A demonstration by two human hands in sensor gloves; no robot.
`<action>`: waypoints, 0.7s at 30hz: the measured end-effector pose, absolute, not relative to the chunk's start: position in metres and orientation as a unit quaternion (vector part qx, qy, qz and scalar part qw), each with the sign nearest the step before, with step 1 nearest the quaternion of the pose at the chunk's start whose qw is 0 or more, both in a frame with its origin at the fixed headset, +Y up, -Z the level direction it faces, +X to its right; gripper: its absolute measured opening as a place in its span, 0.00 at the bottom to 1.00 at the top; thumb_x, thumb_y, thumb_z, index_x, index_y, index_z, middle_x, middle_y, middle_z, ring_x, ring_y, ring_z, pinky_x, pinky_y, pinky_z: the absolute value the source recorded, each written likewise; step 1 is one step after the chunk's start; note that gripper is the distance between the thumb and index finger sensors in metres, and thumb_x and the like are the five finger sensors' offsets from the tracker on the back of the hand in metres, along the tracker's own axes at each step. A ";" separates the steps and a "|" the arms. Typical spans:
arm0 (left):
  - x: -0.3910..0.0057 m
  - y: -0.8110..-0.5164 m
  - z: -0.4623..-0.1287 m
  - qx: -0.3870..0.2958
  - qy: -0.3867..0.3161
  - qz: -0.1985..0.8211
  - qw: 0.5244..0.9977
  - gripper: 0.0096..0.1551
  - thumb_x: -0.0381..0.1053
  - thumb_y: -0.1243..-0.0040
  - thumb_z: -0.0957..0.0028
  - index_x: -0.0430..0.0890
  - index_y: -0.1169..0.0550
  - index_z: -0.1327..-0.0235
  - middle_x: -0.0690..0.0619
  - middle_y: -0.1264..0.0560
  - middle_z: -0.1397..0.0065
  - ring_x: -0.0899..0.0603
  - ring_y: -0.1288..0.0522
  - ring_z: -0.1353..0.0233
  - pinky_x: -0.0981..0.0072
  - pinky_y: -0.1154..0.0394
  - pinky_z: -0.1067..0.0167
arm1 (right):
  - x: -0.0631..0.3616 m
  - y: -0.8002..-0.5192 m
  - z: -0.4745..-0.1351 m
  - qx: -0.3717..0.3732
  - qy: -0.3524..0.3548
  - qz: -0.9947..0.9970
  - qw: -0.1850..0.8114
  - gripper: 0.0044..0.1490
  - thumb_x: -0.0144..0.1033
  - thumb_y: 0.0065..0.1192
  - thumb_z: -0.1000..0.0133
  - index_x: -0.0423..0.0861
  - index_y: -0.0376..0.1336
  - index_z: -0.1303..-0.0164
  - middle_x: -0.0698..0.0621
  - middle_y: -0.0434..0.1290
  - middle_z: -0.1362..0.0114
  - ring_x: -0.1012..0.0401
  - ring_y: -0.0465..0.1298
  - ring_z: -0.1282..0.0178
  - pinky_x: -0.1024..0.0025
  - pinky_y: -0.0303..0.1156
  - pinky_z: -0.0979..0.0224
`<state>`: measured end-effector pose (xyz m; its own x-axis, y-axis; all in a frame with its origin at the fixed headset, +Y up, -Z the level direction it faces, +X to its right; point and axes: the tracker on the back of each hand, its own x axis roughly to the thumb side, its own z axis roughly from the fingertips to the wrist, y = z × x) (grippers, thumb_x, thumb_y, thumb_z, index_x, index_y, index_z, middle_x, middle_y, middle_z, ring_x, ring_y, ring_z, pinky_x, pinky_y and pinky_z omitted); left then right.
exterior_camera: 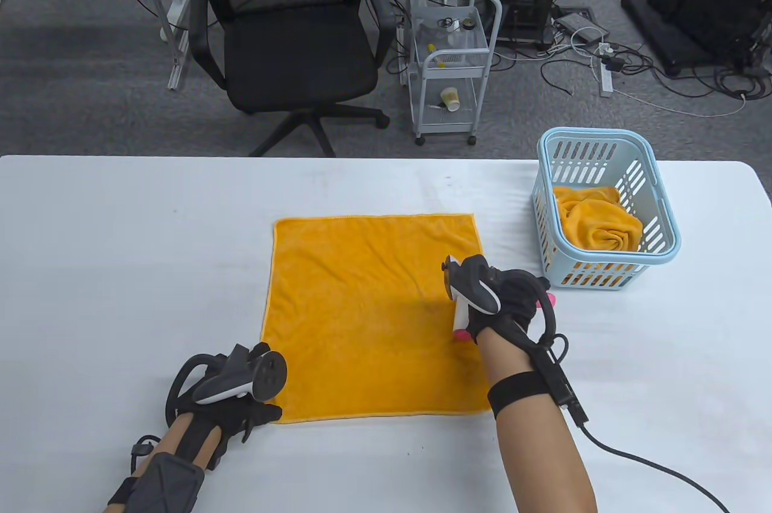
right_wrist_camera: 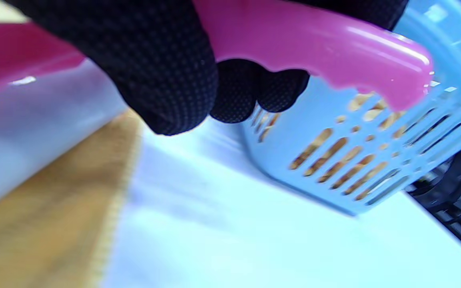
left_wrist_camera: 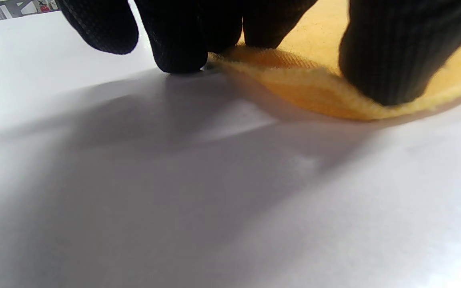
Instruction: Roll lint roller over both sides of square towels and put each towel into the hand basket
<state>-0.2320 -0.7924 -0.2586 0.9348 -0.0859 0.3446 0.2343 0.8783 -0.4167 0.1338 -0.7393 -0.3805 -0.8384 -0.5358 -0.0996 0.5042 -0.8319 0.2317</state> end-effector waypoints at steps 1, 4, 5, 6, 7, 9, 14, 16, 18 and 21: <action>-0.232 -0.792 -0.259 -0.232 -0.160 -0.084 0.956 0.51 0.69 0.32 0.59 0.52 0.36 0.24 0.46 0.44 0.13 0.32 0.34 0.20 0.29 0.38 0.27 | 0.133 -0.737 -0.379 0.077 -0.087 -0.953 0.279 0.34 0.32 0.80 0.48 0.49 0.69 0.29 0.44 0.76 0.31 0.42 0.74 0.30 0.35 0.66 0.30; -0.232 -0.792 -0.259 -0.232 -0.160 -0.083 0.956 0.51 0.69 0.32 0.59 0.52 0.36 0.24 0.46 0.44 0.13 0.32 0.34 0.20 0.29 0.38 0.27 | 0.116 -0.730 -0.373 0.042 -0.051 -0.969 0.238 0.34 0.34 0.79 0.48 0.49 0.70 0.30 0.45 0.75 0.31 0.43 0.74 0.29 0.36 0.67 0.30; -0.232 -0.792 -0.259 -0.232 -0.160 -0.083 0.956 0.51 0.70 0.32 0.59 0.52 0.36 0.24 0.45 0.44 0.13 0.32 0.34 0.20 0.28 0.38 0.27 | 0.108 -0.729 -0.371 0.029 -0.044 -0.974 0.220 0.33 0.34 0.79 0.48 0.49 0.69 0.30 0.45 0.75 0.31 0.43 0.74 0.30 0.36 0.67 0.30; -0.232 -0.792 -0.259 -0.232 -0.160 -0.084 0.956 0.51 0.69 0.32 0.59 0.53 0.36 0.24 0.46 0.44 0.13 0.32 0.34 0.20 0.29 0.38 0.27 | 0.090 -0.729 -0.366 -0.001 -0.033 -0.981 0.192 0.34 0.35 0.78 0.47 0.50 0.68 0.29 0.45 0.75 0.31 0.43 0.74 0.30 0.36 0.68 0.30; -0.232 -0.792 -0.259 -0.232 -0.160 -0.083 0.956 0.51 0.69 0.32 0.59 0.52 0.36 0.24 0.45 0.44 0.13 0.32 0.34 0.20 0.28 0.38 0.27 | 0.078 -0.731 -0.363 -0.034 -0.034 -0.984 0.170 0.35 0.36 0.78 0.47 0.50 0.68 0.28 0.45 0.75 0.30 0.43 0.74 0.30 0.37 0.68 0.30; -0.232 -0.792 -0.259 -0.232 -0.160 -0.083 0.956 0.51 0.69 0.32 0.59 0.52 0.36 0.24 0.45 0.44 0.13 0.32 0.34 0.20 0.28 0.38 0.27 | 0.047 -0.733 -0.355 -0.081 -0.037 -0.988 0.128 0.36 0.39 0.78 0.47 0.50 0.67 0.27 0.45 0.76 0.31 0.44 0.76 0.32 0.39 0.71 0.32; -0.232 -0.793 -0.259 -0.232 -0.159 -0.080 0.956 0.51 0.69 0.32 0.59 0.53 0.36 0.24 0.46 0.44 0.13 0.32 0.34 0.20 0.29 0.38 0.27 | -0.002 -0.745 -0.336 -0.177 -0.078 -0.979 0.071 0.38 0.41 0.76 0.46 0.49 0.65 0.25 0.46 0.76 0.31 0.45 0.78 0.34 0.41 0.73 0.33; -0.232 -0.793 -0.259 -0.232 -0.158 -0.080 0.956 0.51 0.69 0.32 0.59 0.53 0.36 0.24 0.46 0.44 0.13 0.32 0.34 0.20 0.28 0.38 0.27 | -0.006 -0.750 -0.332 -0.179 -0.074 -0.977 0.088 0.38 0.41 0.77 0.46 0.49 0.65 0.25 0.46 0.76 0.31 0.45 0.78 0.34 0.41 0.73 0.33; -0.232 -0.793 -0.259 -0.232 -0.158 -0.080 0.957 0.51 0.70 0.32 0.59 0.53 0.36 0.24 0.46 0.44 0.13 0.33 0.34 0.20 0.29 0.38 0.27 | 0.004 -0.755 -0.330 -0.177 -0.064 -0.974 0.125 0.38 0.42 0.77 0.47 0.50 0.65 0.25 0.47 0.77 0.33 0.46 0.79 0.35 0.42 0.73 0.34; -0.232 -0.793 -0.259 -0.232 -0.157 -0.080 0.957 0.51 0.69 0.32 0.59 0.53 0.36 0.24 0.46 0.44 0.13 0.32 0.34 0.20 0.29 0.38 0.27 | 0.033 -0.754 -0.330 -0.153 -0.068 -0.977 0.131 0.38 0.41 0.77 0.47 0.49 0.64 0.25 0.46 0.77 0.33 0.45 0.79 0.36 0.40 0.73 0.34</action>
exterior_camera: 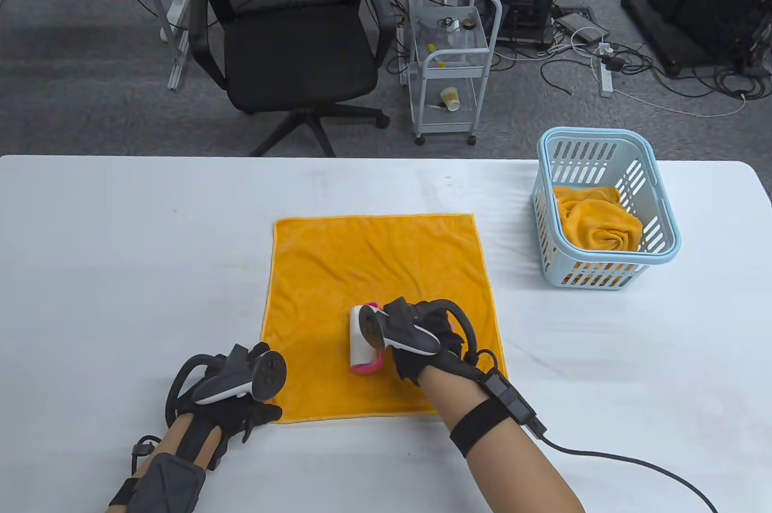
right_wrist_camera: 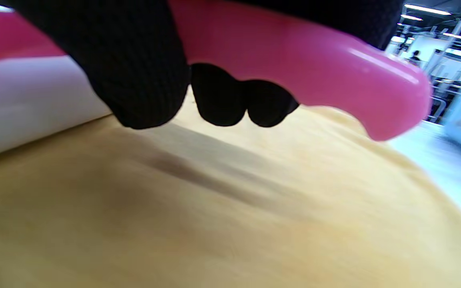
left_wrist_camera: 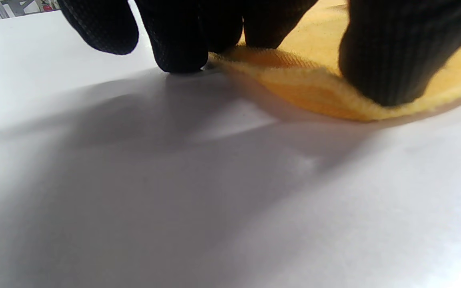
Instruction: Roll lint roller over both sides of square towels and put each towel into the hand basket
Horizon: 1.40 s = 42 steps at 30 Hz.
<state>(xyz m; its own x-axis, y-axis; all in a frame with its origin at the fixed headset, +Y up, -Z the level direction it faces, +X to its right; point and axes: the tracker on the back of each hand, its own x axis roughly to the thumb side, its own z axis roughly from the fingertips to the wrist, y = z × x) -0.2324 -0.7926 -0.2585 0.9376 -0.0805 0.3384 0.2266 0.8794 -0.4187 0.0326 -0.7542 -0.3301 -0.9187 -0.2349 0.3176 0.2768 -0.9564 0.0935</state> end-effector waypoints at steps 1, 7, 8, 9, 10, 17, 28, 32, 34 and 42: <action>-0.233 -0.793 -0.258 -0.232 -0.157 -0.082 0.956 0.51 0.70 0.32 0.59 0.53 0.36 0.24 0.46 0.44 0.13 0.32 0.34 0.20 0.28 0.38 0.27 | 0.050 -0.753 -0.331 -0.142 -0.073 -0.977 0.138 0.38 0.41 0.77 0.46 0.50 0.64 0.25 0.46 0.77 0.33 0.45 0.79 0.35 0.40 0.73 0.34; -0.233 -0.793 -0.258 -0.233 -0.156 -0.080 0.956 0.51 0.69 0.32 0.59 0.53 0.36 0.24 0.46 0.44 0.13 0.32 0.34 0.20 0.29 0.38 0.27 | 0.139 -0.749 -0.329 -0.059 -0.102 -0.979 0.164 0.37 0.38 0.78 0.47 0.48 0.65 0.26 0.45 0.77 0.33 0.44 0.78 0.34 0.38 0.71 0.33; -0.232 -0.793 -0.258 -0.233 -0.156 -0.081 0.956 0.51 0.70 0.32 0.59 0.53 0.36 0.24 0.46 0.44 0.13 0.32 0.34 0.20 0.29 0.38 0.27 | 0.153 -0.749 -0.327 -0.045 -0.107 -0.978 0.175 0.37 0.38 0.78 0.47 0.48 0.66 0.27 0.45 0.78 0.33 0.44 0.78 0.34 0.38 0.71 0.33; -0.232 -0.793 -0.259 -0.233 -0.156 -0.082 0.956 0.51 0.69 0.32 0.59 0.53 0.36 0.24 0.46 0.44 0.13 0.33 0.34 0.20 0.29 0.38 0.27 | 0.165 -0.748 -0.326 -0.035 -0.108 -0.977 0.181 0.36 0.38 0.78 0.47 0.48 0.66 0.27 0.45 0.77 0.33 0.44 0.77 0.34 0.38 0.71 0.33; -0.232 -0.793 -0.259 -0.233 -0.156 -0.081 0.956 0.51 0.69 0.32 0.59 0.53 0.36 0.24 0.46 0.44 0.13 0.32 0.34 0.20 0.29 0.38 0.27 | 0.169 -0.747 -0.324 -0.033 -0.102 -0.976 0.189 0.35 0.38 0.78 0.47 0.49 0.67 0.28 0.45 0.77 0.33 0.43 0.77 0.33 0.38 0.71 0.32; -0.232 -0.793 -0.259 -0.233 -0.155 -0.082 0.957 0.51 0.70 0.32 0.59 0.53 0.36 0.24 0.46 0.44 0.13 0.32 0.34 0.20 0.29 0.38 0.27 | 0.129 -0.733 -0.306 -0.112 -0.062 -0.981 0.143 0.37 0.42 0.78 0.47 0.48 0.67 0.27 0.46 0.77 0.33 0.45 0.79 0.35 0.42 0.75 0.35; -0.232 -0.793 -0.259 -0.233 -0.152 -0.080 0.957 0.51 0.70 0.32 0.59 0.53 0.36 0.24 0.46 0.44 0.13 0.33 0.34 0.20 0.28 0.38 0.27 | 0.020 -0.753 -0.263 -0.272 -0.052 -0.952 0.130 0.41 0.48 0.78 0.49 0.46 0.66 0.27 0.47 0.79 0.36 0.49 0.84 0.42 0.48 0.79 0.41; -0.232 -0.793 -0.259 -0.233 -0.152 -0.080 0.957 0.51 0.70 0.32 0.59 0.53 0.36 0.24 0.46 0.44 0.13 0.33 0.34 0.20 0.28 0.38 0.27 | 0.059 -0.748 -0.271 -0.232 -0.071 -0.957 0.157 0.39 0.44 0.79 0.48 0.48 0.66 0.27 0.46 0.79 0.36 0.47 0.82 0.40 0.43 0.77 0.39; -0.232 -0.792 -0.259 -0.233 -0.152 -0.080 0.957 0.51 0.70 0.32 0.59 0.53 0.36 0.24 0.46 0.44 0.13 0.33 0.34 0.20 0.28 0.38 0.27 | 0.086 -0.746 -0.276 -0.203 -0.090 -0.961 0.166 0.38 0.43 0.79 0.48 0.49 0.66 0.27 0.46 0.79 0.35 0.46 0.81 0.39 0.42 0.75 0.37; -0.232 -0.792 -0.259 -0.234 -0.152 -0.081 0.957 0.51 0.70 0.32 0.59 0.53 0.36 0.24 0.46 0.44 0.13 0.33 0.34 0.20 0.28 0.38 0.27 | 0.199 -0.749 -0.280 -0.096 -0.106 -0.978 0.153 0.37 0.39 0.81 0.49 0.48 0.68 0.29 0.46 0.78 0.34 0.45 0.80 0.36 0.39 0.73 0.34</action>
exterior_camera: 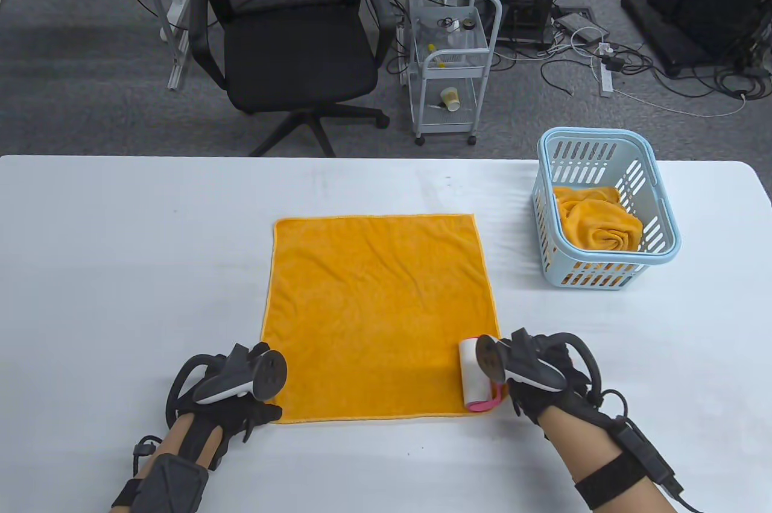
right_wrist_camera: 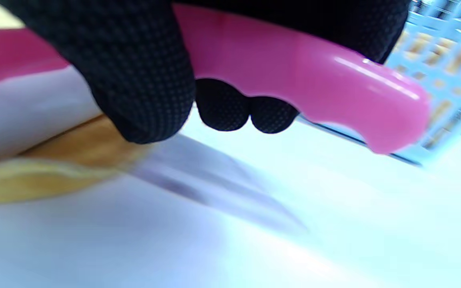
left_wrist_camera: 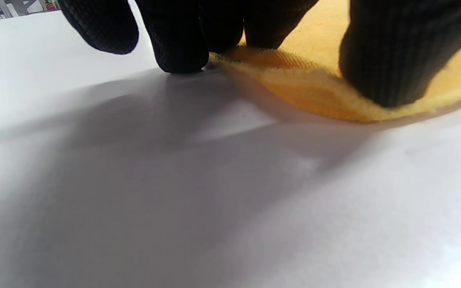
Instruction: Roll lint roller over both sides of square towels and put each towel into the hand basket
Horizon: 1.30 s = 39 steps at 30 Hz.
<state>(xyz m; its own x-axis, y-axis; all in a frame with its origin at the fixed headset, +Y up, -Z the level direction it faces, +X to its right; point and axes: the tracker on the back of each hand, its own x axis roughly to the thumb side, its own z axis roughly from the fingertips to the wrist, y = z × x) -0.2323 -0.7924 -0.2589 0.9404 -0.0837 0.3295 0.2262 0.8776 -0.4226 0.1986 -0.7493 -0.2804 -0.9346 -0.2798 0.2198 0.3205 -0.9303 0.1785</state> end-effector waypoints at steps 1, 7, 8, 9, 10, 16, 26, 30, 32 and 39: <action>-0.232 -0.792 -0.259 -0.234 -0.152 -0.081 0.957 0.51 0.70 0.32 0.59 0.53 0.36 0.24 0.46 0.44 0.13 0.33 0.34 0.20 0.28 0.38 0.27 | 0.206 -0.751 -0.280 -0.090 -0.106 -0.980 0.142 0.37 0.39 0.81 0.49 0.48 0.68 0.29 0.46 0.78 0.34 0.45 0.80 0.36 0.39 0.73 0.34; -0.232 -0.792 -0.259 -0.234 -0.151 -0.079 0.957 0.51 0.70 0.32 0.60 0.53 0.36 0.24 0.46 0.44 0.13 0.33 0.34 0.20 0.28 0.39 0.27 | 0.233 -0.755 -0.278 -0.082 -0.069 -0.992 0.061 0.36 0.41 0.81 0.49 0.50 0.69 0.29 0.47 0.77 0.32 0.45 0.80 0.34 0.42 0.76 0.35; -0.232 -0.792 -0.259 -0.234 -0.151 -0.080 0.957 0.51 0.70 0.32 0.60 0.53 0.36 0.24 0.46 0.44 0.13 0.33 0.34 0.20 0.28 0.39 0.27 | 0.237 -0.755 -0.278 -0.073 -0.059 -0.995 0.045 0.37 0.41 0.81 0.49 0.50 0.69 0.29 0.46 0.78 0.32 0.45 0.81 0.35 0.42 0.77 0.36; -0.233 -0.793 -0.259 -0.234 -0.150 -0.079 0.957 0.51 0.70 0.32 0.60 0.53 0.36 0.24 0.46 0.44 0.13 0.33 0.34 0.20 0.28 0.39 0.27 | 0.246 -0.753 -0.279 -0.054 -0.043 -0.997 0.031 0.37 0.41 0.81 0.49 0.49 0.69 0.29 0.46 0.78 0.33 0.45 0.81 0.35 0.43 0.78 0.37; -0.233 -0.793 -0.259 -0.234 -0.150 -0.078 0.957 0.51 0.70 0.32 0.60 0.53 0.36 0.24 0.48 0.44 0.13 0.33 0.34 0.20 0.28 0.39 0.27 | 0.249 -0.752 -0.279 -0.047 -0.039 -0.998 0.033 0.37 0.41 0.81 0.49 0.49 0.68 0.28 0.46 0.78 0.33 0.45 0.81 0.35 0.43 0.78 0.38; -0.233 -0.792 -0.259 -0.235 -0.150 -0.078 0.957 0.51 0.70 0.32 0.60 0.53 0.36 0.24 0.48 0.44 0.13 0.33 0.34 0.20 0.28 0.39 0.27 | 0.287 -0.751 -0.284 0.068 0.013 -0.996 0.047 0.38 0.42 0.81 0.49 0.48 0.68 0.28 0.45 0.78 0.33 0.44 0.81 0.36 0.44 0.79 0.39; -0.233 -0.792 -0.259 -0.234 -0.149 -0.079 0.957 0.51 0.70 0.32 0.60 0.53 0.36 0.24 0.48 0.44 0.13 0.34 0.34 0.20 0.28 0.39 0.27 | 0.315 -0.774 -0.292 0.153 -0.026 -0.986 0.063 0.40 0.43 0.81 0.49 0.45 0.67 0.27 0.44 0.77 0.32 0.44 0.81 0.35 0.44 0.78 0.38; -0.232 -0.791 -0.259 -0.232 -0.151 -0.088 0.957 0.51 0.70 0.32 0.59 0.53 0.36 0.24 0.46 0.44 0.13 0.34 0.33 0.19 0.28 0.39 0.27 | 0.314 -0.776 -0.293 0.149 -0.058 -0.986 0.049 0.48 0.42 0.79 0.48 0.42 0.58 0.21 0.39 0.69 0.24 0.40 0.76 0.31 0.38 0.73 0.35; -0.232 -0.788 -0.258 -0.228 -0.156 -0.092 0.957 0.50 0.70 0.32 0.60 0.53 0.35 0.25 0.45 0.43 0.13 0.33 0.32 0.19 0.28 0.38 0.27 | 0.312 -0.771 -0.291 0.147 -0.071 -0.985 0.049 0.53 0.41 0.79 0.47 0.39 0.52 0.18 0.36 0.64 0.21 0.37 0.73 0.28 0.35 0.70 0.33; -0.243 -0.768 -0.253 -0.232 -0.194 -0.055 0.952 0.53 0.73 0.25 0.70 0.57 0.28 0.28 0.47 0.41 0.13 0.33 0.32 0.18 0.27 0.38 0.27 | 0.285 -0.736 -0.275 0.080 0.009 -0.996 0.036 0.55 0.40 0.78 0.46 0.39 0.48 0.17 0.33 0.55 0.18 0.33 0.64 0.23 0.30 0.64 0.31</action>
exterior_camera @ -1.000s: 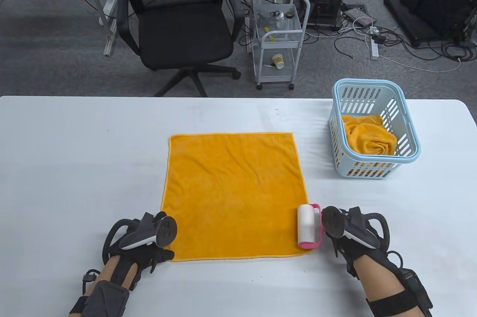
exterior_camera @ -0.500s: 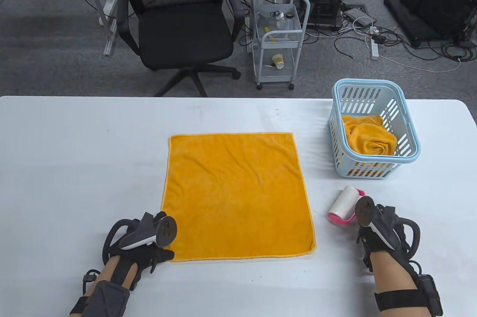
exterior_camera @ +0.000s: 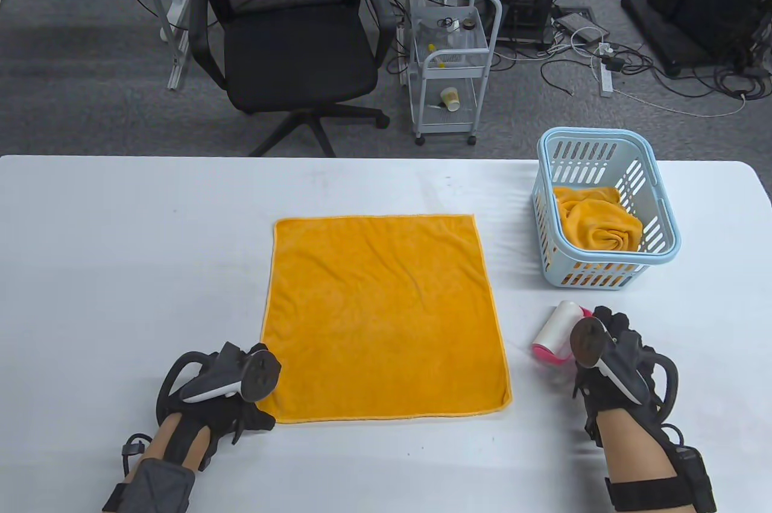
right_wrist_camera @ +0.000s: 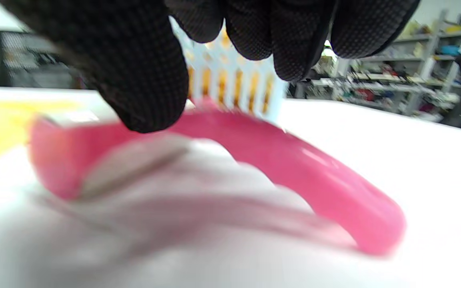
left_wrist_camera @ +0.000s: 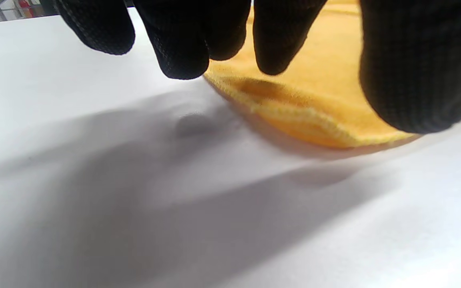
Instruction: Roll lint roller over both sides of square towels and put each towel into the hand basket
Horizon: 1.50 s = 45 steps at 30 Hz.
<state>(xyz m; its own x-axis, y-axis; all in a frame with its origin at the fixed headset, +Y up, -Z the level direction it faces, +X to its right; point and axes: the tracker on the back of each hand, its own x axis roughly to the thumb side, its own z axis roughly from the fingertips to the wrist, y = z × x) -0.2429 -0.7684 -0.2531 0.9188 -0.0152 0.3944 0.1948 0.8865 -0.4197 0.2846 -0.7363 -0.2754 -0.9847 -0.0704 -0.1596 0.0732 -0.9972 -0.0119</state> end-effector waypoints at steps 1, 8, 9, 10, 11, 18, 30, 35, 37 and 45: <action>-0.243 -0.767 -0.252 -0.233 -0.199 -0.052 0.951 0.51 0.73 0.25 0.71 0.57 0.26 0.30 0.47 0.40 0.13 0.33 0.31 0.18 0.27 0.38 0.27 | 0.277 -0.731 -0.272 0.045 0.025 -0.998 0.028 0.55 0.41 0.78 0.46 0.40 0.48 0.16 0.34 0.55 0.17 0.34 0.63 0.22 0.30 0.63 0.30; -0.229 -0.776 -0.245 -0.244 -0.220 -0.112 0.938 0.38 0.68 0.22 0.67 0.62 0.23 0.41 0.49 0.37 0.14 0.35 0.30 0.18 0.28 0.37 0.27 | 0.218 -0.730 -0.251 -0.208 -0.002 -0.978 -0.003 0.40 0.39 0.79 0.47 0.51 0.64 0.24 0.45 0.63 0.18 0.41 0.62 0.18 0.33 0.62 0.25; -0.228 -0.778 -0.245 -0.246 -0.220 -0.124 0.936 0.37 0.67 0.22 0.66 0.62 0.22 0.41 0.49 0.37 0.14 0.35 0.30 0.18 0.28 0.37 0.27 | 0.212 -0.732 -0.250 -0.222 -0.010 -0.975 0.005 0.38 0.39 0.80 0.47 0.51 0.66 0.26 0.45 0.64 0.18 0.41 0.63 0.18 0.33 0.62 0.25; -0.226 -0.781 -0.244 -0.247 -0.220 -0.141 0.933 0.35 0.66 0.22 0.65 0.63 0.22 0.42 0.49 0.38 0.14 0.35 0.30 0.18 0.28 0.37 0.27 | 0.203 -0.736 -0.248 -0.242 -0.032 -0.969 0.027 0.36 0.39 0.81 0.48 0.50 0.68 0.28 0.46 0.65 0.19 0.41 0.64 0.18 0.33 0.63 0.25; -0.224 -0.782 -0.244 -0.247 -0.220 -0.154 0.931 0.34 0.65 0.22 0.64 0.63 0.23 0.42 0.49 0.39 0.13 0.36 0.31 0.18 0.29 0.37 0.27 | 0.198 -0.740 -0.248 -0.252 -0.052 -0.965 0.045 0.36 0.40 0.81 0.48 0.50 0.69 0.29 0.46 0.66 0.19 0.42 0.65 0.19 0.34 0.63 0.25; -0.219 -0.784 -0.241 -0.232 -0.220 -0.179 0.930 0.27 0.59 0.23 0.57 0.65 0.22 0.45 0.52 0.38 0.14 0.37 0.30 0.18 0.29 0.37 0.27 | 0.182 -0.771 -0.247 -0.265 -0.146 -0.942 0.145 0.40 0.44 0.84 0.50 0.49 0.68 0.28 0.44 0.66 0.19 0.41 0.65 0.19 0.34 0.63 0.25; -0.225 -0.779 -0.245 -0.227 -0.216 -0.146 0.938 0.18 0.58 0.27 0.53 0.65 0.20 0.49 0.53 0.36 0.15 0.37 0.29 0.19 0.30 0.37 0.26 | 0.181 -0.775 -0.251 -0.257 -0.106 -0.954 0.112 0.24 0.42 0.78 0.46 0.48 0.73 0.41 0.45 0.70 0.24 0.42 0.69 0.23 0.35 0.65 0.26; -0.235 -0.738 -0.242 -0.154 -0.199 -0.131 0.959 0.19 0.58 0.28 0.52 0.64 0.20 0.48 0.53 0.33 0.16 0.37 0.27 0.20 0.30 0.36 0.27 | 0.199 -0.741 -0.253 -0.245 -0.087 -0.965 0.037 0.24 0.42 0.76 0.45 0.48 0.73 0.41 0.45 0.71 0.25 0.42 0.70 0.24 0.36 0.66 0.27; -0.238 -0.706 -0.234 -0.090 -0.192 -0.126 0.969 0.19 0.58 0.28 0.52 0.64 0.20 0.48 0.53 0.33 0.16 0.38 0.27 0.20 0.30 0.36 0.27 | 0.211 -0.716 -0.252 -0.239 -0.057 -0.969 -0.013 0.24 0.42 0.76 0.45 0.48 0.73 0.41 0.45 0.72 0.25 0.42 0.70 0.24 0.36 0.66 0.27; -0.242 -0.571 -0.183 0.074 -0.179 -0.122 0.973 0.18 0.60 0.31 0.49 0.63 0.20 0.46 0.54 0.31 0.16 0.38 0.27 0.19 0.30 0.36 0.26 | 0.255 -0.600 -0.239 -0.258 0.022 -0.949 -0.180 0.24 0.42 0.74 0.42 0.47 0.72 0.39 0.43 0.72 0.25 0.40 0.70 0.24 0.34 0.66 0.28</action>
<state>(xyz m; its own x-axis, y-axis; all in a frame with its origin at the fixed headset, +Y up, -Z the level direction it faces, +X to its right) -0.2415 -0.5707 -0.1827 0.9060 -0.2648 0.3303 0.2117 0.9590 0.1884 0.2548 -0.6004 -0.2386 -0.8015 0.3306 0.4983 -0.3531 -0.9341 0.0518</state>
